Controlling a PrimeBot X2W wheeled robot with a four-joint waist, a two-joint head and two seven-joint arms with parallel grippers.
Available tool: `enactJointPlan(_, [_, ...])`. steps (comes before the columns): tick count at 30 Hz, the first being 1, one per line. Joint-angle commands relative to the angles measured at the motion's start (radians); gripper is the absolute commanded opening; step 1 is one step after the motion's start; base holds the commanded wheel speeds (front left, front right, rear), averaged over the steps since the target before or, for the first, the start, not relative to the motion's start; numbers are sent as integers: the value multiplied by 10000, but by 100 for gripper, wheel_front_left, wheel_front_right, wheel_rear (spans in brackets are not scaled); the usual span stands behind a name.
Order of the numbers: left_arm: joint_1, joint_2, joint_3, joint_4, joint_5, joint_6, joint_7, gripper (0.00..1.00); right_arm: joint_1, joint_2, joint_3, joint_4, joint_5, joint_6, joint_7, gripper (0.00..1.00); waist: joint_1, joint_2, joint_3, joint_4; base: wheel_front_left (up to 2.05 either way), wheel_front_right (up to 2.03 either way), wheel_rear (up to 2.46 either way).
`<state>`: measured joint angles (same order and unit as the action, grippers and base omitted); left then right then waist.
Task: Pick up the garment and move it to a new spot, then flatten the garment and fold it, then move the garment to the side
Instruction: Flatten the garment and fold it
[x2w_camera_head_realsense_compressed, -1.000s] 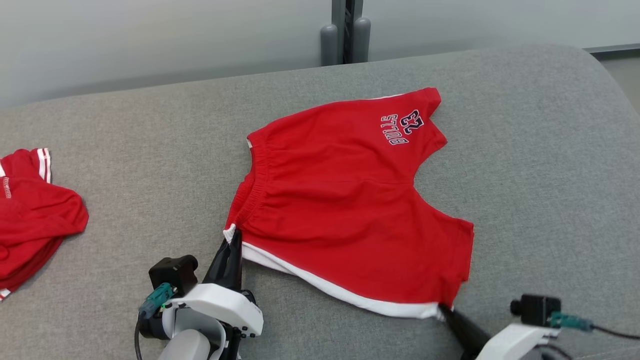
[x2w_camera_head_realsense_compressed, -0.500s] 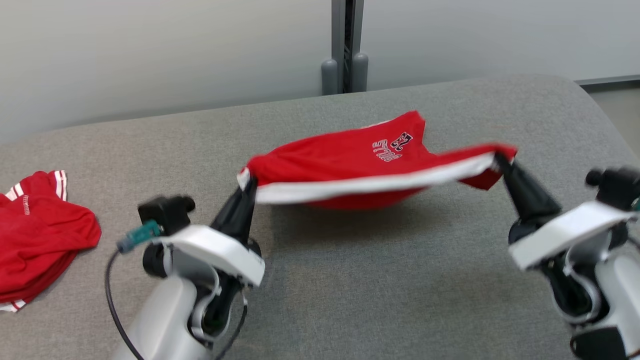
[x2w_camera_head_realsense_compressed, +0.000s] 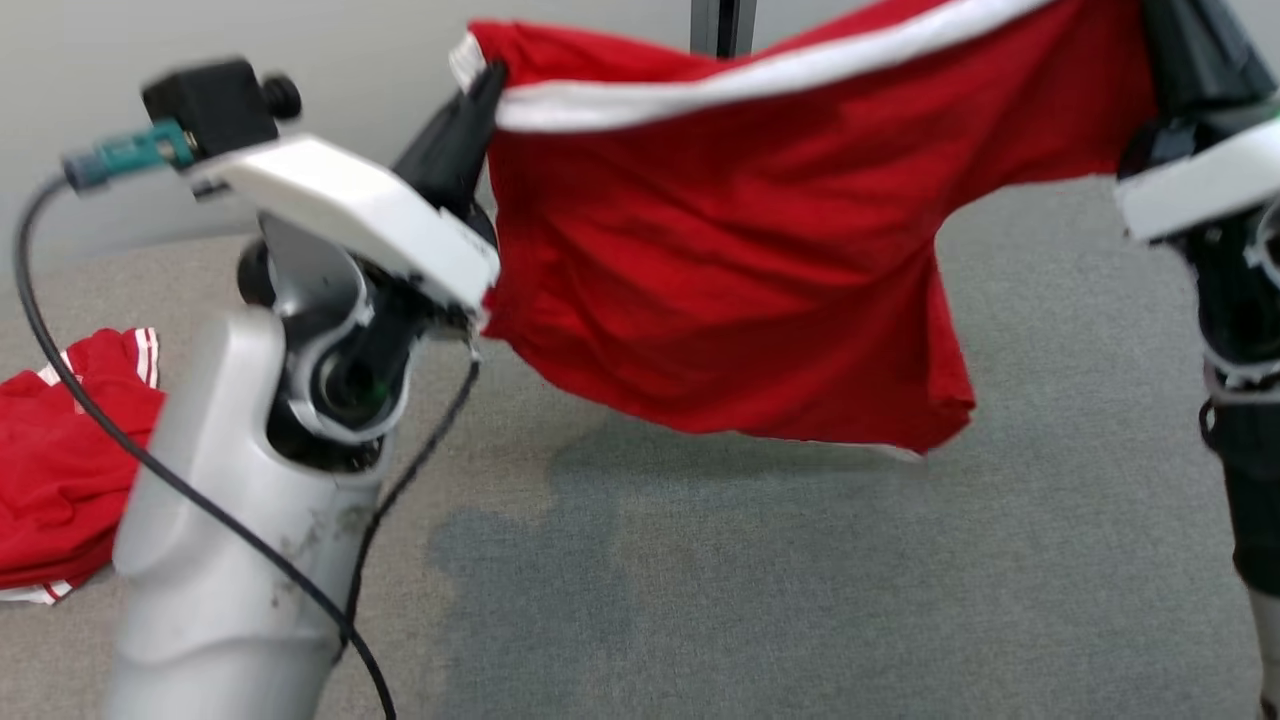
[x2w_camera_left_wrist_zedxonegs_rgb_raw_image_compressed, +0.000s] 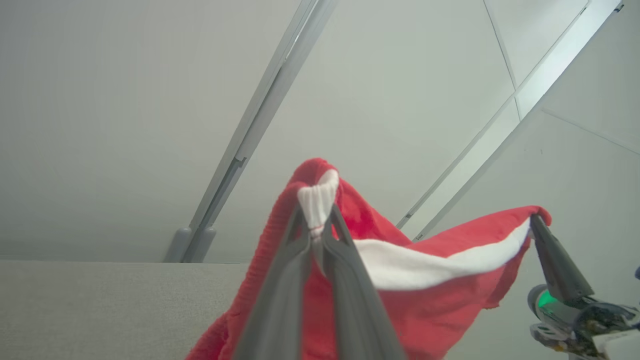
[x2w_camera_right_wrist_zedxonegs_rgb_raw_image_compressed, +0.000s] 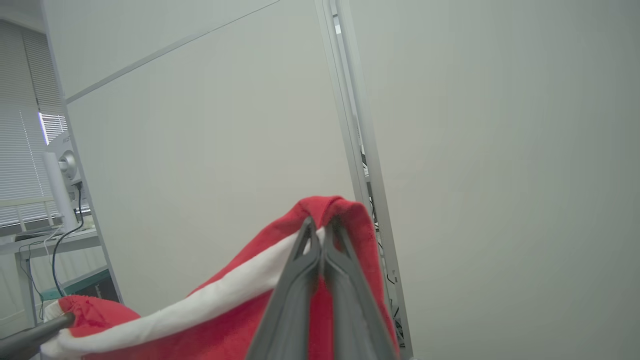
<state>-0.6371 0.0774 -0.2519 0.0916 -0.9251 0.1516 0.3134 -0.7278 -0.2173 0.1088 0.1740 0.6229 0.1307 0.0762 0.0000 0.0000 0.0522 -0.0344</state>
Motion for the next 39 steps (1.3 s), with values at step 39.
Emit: enactJointPlan(39, [-8088, -4, 62, 10329, 1583, -1647, -3410, 0, -7068, 1294, 2843, 8034, 503, -1, -3111, 0, 0, 0, 6778, 121, 0, 0, 0])
